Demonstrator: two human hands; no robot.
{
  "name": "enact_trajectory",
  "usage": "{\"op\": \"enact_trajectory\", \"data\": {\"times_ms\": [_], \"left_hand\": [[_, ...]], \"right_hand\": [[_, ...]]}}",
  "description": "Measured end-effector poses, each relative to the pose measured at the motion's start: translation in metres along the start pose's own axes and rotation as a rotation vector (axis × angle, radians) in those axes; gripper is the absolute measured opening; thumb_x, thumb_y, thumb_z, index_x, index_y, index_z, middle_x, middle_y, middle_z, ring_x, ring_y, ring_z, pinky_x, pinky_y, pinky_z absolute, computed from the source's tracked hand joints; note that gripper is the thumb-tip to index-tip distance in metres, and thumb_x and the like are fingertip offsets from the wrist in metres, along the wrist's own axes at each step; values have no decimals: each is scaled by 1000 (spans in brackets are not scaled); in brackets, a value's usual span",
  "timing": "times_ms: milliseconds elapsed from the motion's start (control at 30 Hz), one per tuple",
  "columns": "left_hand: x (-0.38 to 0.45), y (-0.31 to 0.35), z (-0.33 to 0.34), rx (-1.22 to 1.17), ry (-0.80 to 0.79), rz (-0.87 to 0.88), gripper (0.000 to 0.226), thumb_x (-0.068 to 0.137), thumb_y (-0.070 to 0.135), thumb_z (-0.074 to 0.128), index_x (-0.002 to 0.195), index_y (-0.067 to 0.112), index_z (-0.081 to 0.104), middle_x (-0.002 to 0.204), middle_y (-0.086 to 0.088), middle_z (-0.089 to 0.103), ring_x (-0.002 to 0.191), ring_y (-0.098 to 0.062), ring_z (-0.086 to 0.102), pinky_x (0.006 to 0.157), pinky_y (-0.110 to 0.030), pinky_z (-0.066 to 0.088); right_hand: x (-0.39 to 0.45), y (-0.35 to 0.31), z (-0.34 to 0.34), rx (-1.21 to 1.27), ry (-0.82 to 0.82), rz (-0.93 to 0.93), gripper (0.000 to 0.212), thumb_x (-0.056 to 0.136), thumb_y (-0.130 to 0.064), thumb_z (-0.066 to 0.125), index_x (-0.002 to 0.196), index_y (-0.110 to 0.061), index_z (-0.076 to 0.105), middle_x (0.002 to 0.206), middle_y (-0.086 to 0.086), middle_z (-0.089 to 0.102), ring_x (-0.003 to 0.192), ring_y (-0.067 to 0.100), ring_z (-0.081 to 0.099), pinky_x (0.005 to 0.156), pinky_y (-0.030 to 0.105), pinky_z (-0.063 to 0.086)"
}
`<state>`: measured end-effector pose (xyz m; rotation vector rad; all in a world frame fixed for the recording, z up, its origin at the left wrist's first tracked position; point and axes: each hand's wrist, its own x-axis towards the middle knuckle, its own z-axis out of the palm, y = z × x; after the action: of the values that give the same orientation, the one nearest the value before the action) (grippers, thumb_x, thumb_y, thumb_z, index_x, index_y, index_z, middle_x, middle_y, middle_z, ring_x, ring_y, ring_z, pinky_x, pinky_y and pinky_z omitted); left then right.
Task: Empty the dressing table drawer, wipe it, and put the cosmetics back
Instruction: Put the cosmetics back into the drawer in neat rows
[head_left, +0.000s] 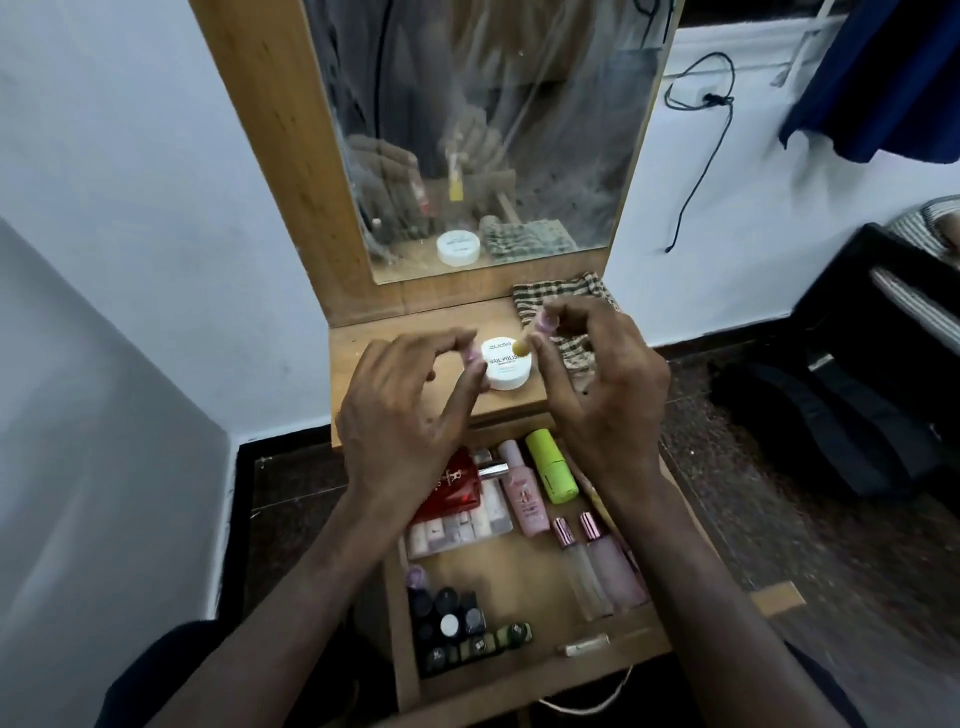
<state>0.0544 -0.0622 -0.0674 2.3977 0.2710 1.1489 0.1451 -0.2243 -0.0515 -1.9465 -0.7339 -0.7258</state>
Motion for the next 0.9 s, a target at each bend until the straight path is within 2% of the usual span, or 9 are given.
{"op": "enact_trajectory", "data": {"times_ms": [100, 200, 333, 500, 600, 667, 767, 900], "left_hand": [[-34, -4, -23, -35, -91, -105, 27, 98, 45, 73, 119, 29, 75, 112, 15, 74, 97, -8, 64, 75, -29, 52], [-64, -7, -40, -62, -179, -211, 26, 93, 45, 79, 118, 36, 75, 111, 21, 73, 103, -5, 65, 80, -36, 59], [-83, -14, -53, -47, -244, -308, 27, 90, 43, 81, 116, 43, 74, 105, 32, 68, 99, 4, 61, 74, -31, 59], [-97, -27, -56, 1, -404, -289, 26, 88, 51, 80, 113, 47, 75, 90, 30, 63, 86, 2, 58, 61, -19, 46], [-105, -36, -57, 29, -525, -229, 27, 89, 59, 70, 112, 45, 74, 91, 29, 64, 85, 3, 57, 61, -23, 48], [-106, -35, -58, 53, -594, -208, 29, 88, 62, 67, 109, 44, 74, 87, 37, 56, 87, 4, 56, 63, -25, 50], [-105, -31, -61, 129, -630, -180, 25, 87, 58, 75, 108, 44, 74, 82, 42, 42, 87, 4, 53, 64, -26, 52], [-105, -35, -64, 169, -661, -198, 28, 83, 65, 72, 105, 47, 72, 88, 30, 53, 83, 4, 55, 65, -24, 52]], "right_hand": [[-16, -12, -8, 16, -67, 34, 20, 95, -17, 77, 113, -11, 70, 106, -5, 74, 95, 11, 68, 82, 34, 57], [-36, -20, -7, 14, -174, 58, 21, 94, -19, 78, 112, -15, 69, 105, -6, 72, 92, 11, 67, 79, 34, 57], [-70, -28, -1, 44, -309, 130, 18, 93, -22, 78, 108, -21, 67, 96, -10, 72, 87, 8, 67, 76, 34, 55], [-101, -18, 7, 95, -566, 129, 20, 90, -20, 79, 106, -23, 68, 97, -13, 73, 86, 2, 68, 74, 28, 56], [-110, -10, 11, 95, -809, 79, 19, 91, -24, 78, 104, -28, 65, 97, -16, 71, 86, -2, 66, 73, 21, 55], [-115, -7, 13, 99, -908, 59, 19, 92, -25, 78, 104, -29, 65, 95, -18, 69, 83, -6, 64, 70, 12, 51], [-119, -8, 15, 113, -961, 68, 22, 90, -23, 80, 104, -27, 64, 91, -17, 67, 81, -7, 64, 69, 7, 48], [-118, -13, 16, 106, -979, 73, 23, 90, -23, 80, 106, -26, 63, 90, -19, 65, 80, -11, 61, 69, 5, 47]]}}
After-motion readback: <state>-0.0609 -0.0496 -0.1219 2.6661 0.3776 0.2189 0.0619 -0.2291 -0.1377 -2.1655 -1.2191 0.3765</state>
